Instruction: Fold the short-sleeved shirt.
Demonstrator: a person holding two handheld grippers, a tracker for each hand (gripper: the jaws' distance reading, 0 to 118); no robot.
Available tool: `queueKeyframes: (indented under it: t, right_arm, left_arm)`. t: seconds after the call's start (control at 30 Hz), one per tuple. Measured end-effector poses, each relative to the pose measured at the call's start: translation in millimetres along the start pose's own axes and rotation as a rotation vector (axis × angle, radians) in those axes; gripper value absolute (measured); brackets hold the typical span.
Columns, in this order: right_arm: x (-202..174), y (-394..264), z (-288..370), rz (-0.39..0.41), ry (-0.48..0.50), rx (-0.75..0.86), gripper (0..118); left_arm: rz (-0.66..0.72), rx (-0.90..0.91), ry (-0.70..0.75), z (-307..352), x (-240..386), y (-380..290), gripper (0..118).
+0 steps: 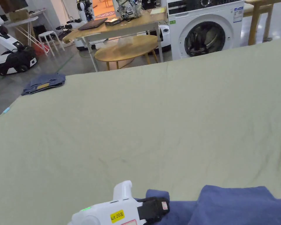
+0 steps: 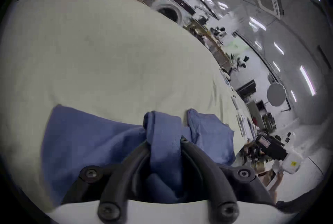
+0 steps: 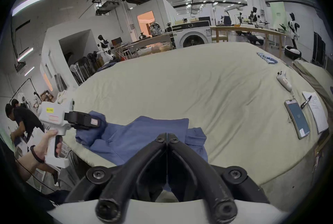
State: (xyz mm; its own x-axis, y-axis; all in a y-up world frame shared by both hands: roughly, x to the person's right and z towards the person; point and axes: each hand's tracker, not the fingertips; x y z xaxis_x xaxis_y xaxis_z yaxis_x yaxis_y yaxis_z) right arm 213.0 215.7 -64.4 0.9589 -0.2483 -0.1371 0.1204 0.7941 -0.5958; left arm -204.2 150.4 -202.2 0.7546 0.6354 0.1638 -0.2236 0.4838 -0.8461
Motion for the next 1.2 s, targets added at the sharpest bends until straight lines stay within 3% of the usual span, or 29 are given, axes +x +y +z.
queueKeyframes:
  t: [0.07, 0.2, 0.23, 0.27, 0.3, 0.37, 0.5, 0.6, 0.7, 0.73, 0.77, 0.8, 0.83, 0.9, 1.0, 1.1, 1.2]
  right_arm:
    - [2.9, -3.0, 0.7, -0.007, -0.010, -0.002, 0]
    - [2.9, -6.5, -0.2, -0.020, -0.011, -0.010, 0]
    - [3.0, -7.4, -0.7, -0.020, -0.003, -0.012, 0]
    - [3.1, -9.0, -2.0, -0.017, 0.002, -0.015, 0]
    - [2.0, -10.1, -3.3, -0.015, 0.004, -0.018, 0]
    - [-0.5, -11.8, -4.9, -0.009, 0.011, -0.028, 0]
    - [-5.4, -14.7, -6.1, -0.011, 0.022, -0.040, 0]
    - [-5.5, -16.4, -7.3, -0.021, 0.025, -0.047, 0]
    - [-4.4, -17.5, -8.3, -0.024, 0.029, -0.050, 0]
    - [-4.1, -17.6, -8.7, -0.025, 0.028, -0.052, 0]
    - [-3.2, -17.7, -9.8, -0.027, 0.029, -0.054, 0]
    - [-1.7, -17.3, -11.3, -0.033, 0.033, -0.058, 0]
    - [-0.7, -16.9, -12.2, -0.037, 0.037, -0.061, 0]
    - [0.1, -17.5, -12.5, -0.039, 0.033, -0.060, 0]
    - [2.8, -18.9, -13.9, -0.045, 0.037, -0.066, 0]
    - [2.7, -20.1, -14.9, -0.048, 0.038, -0.078, 0]
    - [0.1, -20.2, -14.2, -0.040, 0.032, -0.083, 0]
  left_arm:
    - [-0.003, -0.005, -0.065, 2.5, 5.4, 2.2, 54]
    - [0.010, 0.076, -0.248, 31.2, -4.3, 6.5, 52]
    - [0.029, 0.096, -0.266, 35.9, -8.5, 5.6, 45]
    - [0.047, 0.115, -0.245, 39.6, -13.8, 4.0, 28]
    - [0.050, 0.116, -0.201, 39.9, -16.3, 2.9, 1]
    - [0.041, 0.096, -0.063, 29.2, -22.6, -5.5, 0]
    - [0.064, -0.062, -0.167, -17.6, -9.4, -31.6, 0]
    - [-0.027, -0.116, -0.061, -48.7, 5.7, -45.1, 0]
    - [0.003, -0.101, -0.100, -41.3, 8.8, -34.7, 0]
    - [0.020, -0.098, -0.137, -32.6, 5.7, -30.2, 6]
    - [0.024, -0.053, -0.189, -18.5, 3.4, -25.8, 26]
    - [-0.002, 0.007, -0.178, -0.2, 2.9, -21.9, 56]
    - [-0.021, 0.050, -0.153, 19.5, -1.3, -15.7, 65]
    - [-0.031, 0.124, -0.085, 58.7, -17.6, -3.5, 67]
    - [0.075, 0.180, -0.019, 98.5, -63.5, 5.6, 68]
    - [0.237, 0.241, -0.020, 110.5, -112.1, -4.5, 68]
    - [0.325, 0.187, -0.036, 93.4, -137.6, -15.8, 68]
